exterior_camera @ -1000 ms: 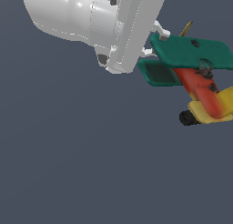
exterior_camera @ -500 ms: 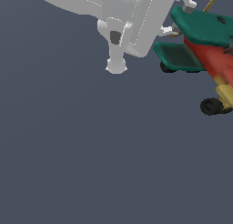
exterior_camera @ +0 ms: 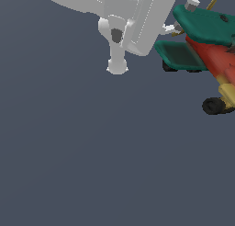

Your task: Pick up the object and move it to a goal position.

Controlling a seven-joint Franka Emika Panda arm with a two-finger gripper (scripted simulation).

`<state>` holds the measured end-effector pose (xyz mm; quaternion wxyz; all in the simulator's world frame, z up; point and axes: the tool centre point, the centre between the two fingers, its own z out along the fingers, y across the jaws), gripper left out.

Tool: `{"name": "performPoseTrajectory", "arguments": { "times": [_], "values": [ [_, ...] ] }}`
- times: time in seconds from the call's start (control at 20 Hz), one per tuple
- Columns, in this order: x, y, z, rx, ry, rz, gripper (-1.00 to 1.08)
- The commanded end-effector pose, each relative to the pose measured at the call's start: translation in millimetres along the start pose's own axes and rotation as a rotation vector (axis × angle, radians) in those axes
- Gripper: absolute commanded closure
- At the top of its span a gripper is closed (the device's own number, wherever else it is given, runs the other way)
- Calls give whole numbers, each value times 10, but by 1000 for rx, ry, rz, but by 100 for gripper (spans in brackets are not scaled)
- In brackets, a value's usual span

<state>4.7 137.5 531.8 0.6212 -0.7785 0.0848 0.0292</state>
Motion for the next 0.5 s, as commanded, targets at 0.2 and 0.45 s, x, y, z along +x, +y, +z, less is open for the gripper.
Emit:
{"name": "performPoseTrajectory", "arguments": {
  "times": [0.2, 0.45],
  "values": [
    [-133, -220, 39, 1, -1, -6, 108],
    [-141, -247, 27, 3, 0, -7, 108]
  ]
}}
